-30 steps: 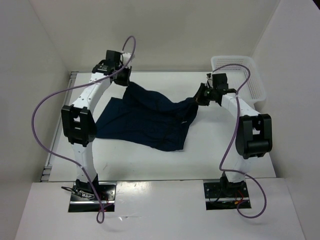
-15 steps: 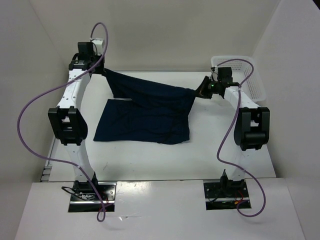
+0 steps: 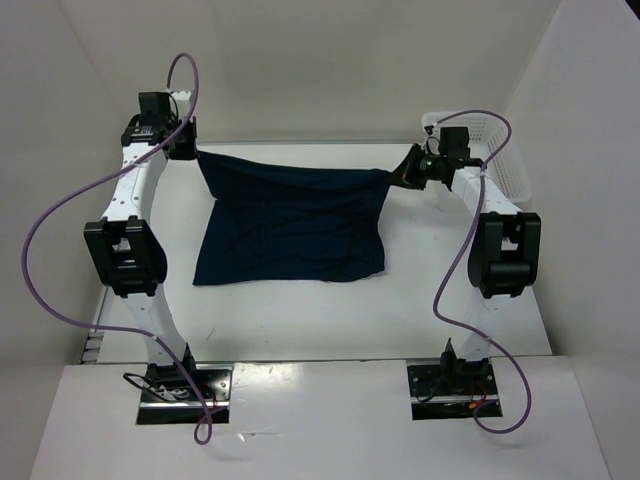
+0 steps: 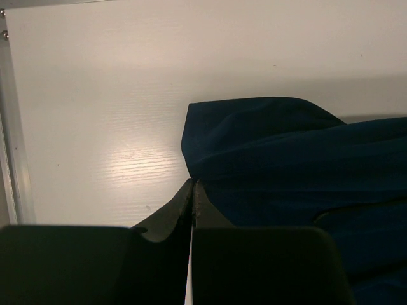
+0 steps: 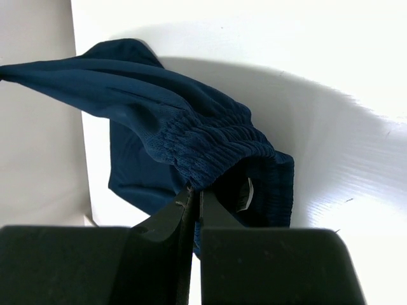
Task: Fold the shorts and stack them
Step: Fold the shorts
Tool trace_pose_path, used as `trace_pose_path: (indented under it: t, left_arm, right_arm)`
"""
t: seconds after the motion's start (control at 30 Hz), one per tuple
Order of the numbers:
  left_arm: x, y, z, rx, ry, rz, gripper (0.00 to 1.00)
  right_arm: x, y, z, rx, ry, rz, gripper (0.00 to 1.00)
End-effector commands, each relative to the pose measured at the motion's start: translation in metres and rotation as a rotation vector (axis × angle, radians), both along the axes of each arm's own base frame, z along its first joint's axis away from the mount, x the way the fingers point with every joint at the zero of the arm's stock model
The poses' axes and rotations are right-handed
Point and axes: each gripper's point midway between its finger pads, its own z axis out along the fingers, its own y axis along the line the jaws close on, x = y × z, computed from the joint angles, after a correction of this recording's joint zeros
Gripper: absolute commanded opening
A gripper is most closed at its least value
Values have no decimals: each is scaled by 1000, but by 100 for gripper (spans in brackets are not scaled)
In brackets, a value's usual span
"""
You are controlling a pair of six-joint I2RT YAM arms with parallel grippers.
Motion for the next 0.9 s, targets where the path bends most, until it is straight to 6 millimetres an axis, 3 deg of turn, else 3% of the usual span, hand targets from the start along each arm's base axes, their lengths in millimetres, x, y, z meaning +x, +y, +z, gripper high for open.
trace_pose_path:
  t: [0.0,0.07,0.1,0.2,0.27,0.3,0.33,0.37,0.43,0.47,0.53,0.57,0.6,0.67,0.73,0.87]
  left_arm:
    - [-2,2,41,7,-80,-3,0]
    - [-3,2,45,7,-83,-3,0]
    - [0,5,59,20,-115,9,0]
    - [-11,16,84,26,-132,36,0]
    - [-29,10,88,7,-85,19,0]
    - [-46,3,80,-19,-21,-2,0]
    - [-61,1,52,-31,72,-1,0]
    - [-74,-1,33,-41,139,-1,0]
    - [-108,-3,5,-46,245,9,0]
    - [-140,-8,-33,-62,371,9,0]
    - [-176,-14,-65,-89,509,4,0]
    - [-191,-16,-76,-96,556,5,0]
    - [-217,-17,-104,-96,659,14,0]
    - [-238,-16,-124,-84,729,25,0]
    - [-258,-17,-148,-80,790,30,0]
    - [-265,-14,-167,-65,826,40,0]
  right_arm:
    - [9,5,37,22,-102,39,4]
    - [7,6,33,19,-87,58,4]
    - [4,6,30,20,-67,58,4]
    - [-5,4,42,30,-93,72,4]
    - [-16,6,56,44,-116,90,4]
    - [-28,13,47,52,-88,108,4]
    - [-39,18,53,59,-88,112,4]
    - [-56,22,32,63,-29,119,4]
    - [-81,35,26,71,-4,145,4]
    - [-102,37,2,77,73,146,4]
    - [-123,36,-9,78,113,131,4]
    - [-145,34,-32,84,206,107,4]
    - [-156,33,-41,83,239,92,4]
    - [-184,35,-57,98,292,80,4]
    - [-200,32,-67,95,333,43,4]
    - [-212,23,-82,32,384,-22,5]
